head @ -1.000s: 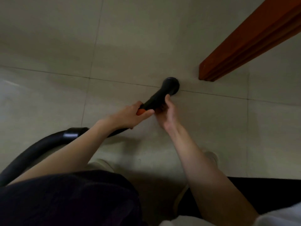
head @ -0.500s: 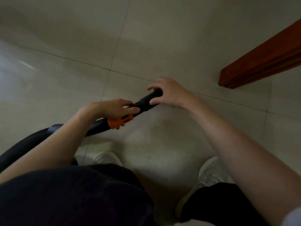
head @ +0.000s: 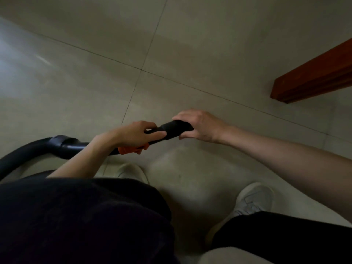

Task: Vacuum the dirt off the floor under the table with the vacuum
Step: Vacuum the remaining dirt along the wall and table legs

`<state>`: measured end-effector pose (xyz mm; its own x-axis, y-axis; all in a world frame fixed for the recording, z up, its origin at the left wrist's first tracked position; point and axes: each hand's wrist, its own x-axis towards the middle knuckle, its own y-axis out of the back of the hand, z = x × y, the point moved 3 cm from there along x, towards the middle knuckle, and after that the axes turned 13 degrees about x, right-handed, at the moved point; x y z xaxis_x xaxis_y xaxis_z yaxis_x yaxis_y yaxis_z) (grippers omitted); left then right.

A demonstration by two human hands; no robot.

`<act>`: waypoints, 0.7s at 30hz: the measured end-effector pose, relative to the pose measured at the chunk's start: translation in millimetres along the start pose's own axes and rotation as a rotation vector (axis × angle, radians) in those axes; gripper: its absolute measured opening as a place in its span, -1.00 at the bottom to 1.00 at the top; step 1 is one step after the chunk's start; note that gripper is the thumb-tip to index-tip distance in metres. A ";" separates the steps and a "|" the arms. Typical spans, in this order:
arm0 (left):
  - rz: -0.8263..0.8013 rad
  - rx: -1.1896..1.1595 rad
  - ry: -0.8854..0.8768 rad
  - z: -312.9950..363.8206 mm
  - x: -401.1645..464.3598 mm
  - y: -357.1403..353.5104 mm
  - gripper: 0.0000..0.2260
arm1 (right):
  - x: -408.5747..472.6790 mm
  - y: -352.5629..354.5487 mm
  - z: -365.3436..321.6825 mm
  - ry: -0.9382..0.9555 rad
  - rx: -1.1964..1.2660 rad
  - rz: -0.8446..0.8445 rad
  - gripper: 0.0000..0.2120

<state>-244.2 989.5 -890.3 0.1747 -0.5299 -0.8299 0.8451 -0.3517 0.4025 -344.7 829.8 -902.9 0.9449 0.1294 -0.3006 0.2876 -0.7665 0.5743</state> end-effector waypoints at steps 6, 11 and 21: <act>-0.129 -0.079 0.003 -13.9 -15.0 -12.7 -0.74 | -5.7 -16.2 -9.8 -0.099 0.207 -0.094 -0.50; -0.225 0.008 0.006 -20.4 -22.4 -15.0 -0.63 | -6.5 -25.6 -11.6 -0.307 0.419 -0.279 -0.53; -0.298 0.114 0.029 -14.4 -22.8 -23.3 -0.59 | -7.8 -32.5 -23.3 -0.345 0.440 -0.407 -0.61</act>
<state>-260.6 1020.9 -886.3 -0.0565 -0.3687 -0.9278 0.7996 -0.5732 0.1791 -357.8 868.3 -901.4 0.6508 0.3090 -0.6935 0.4499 -0.8927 0.0244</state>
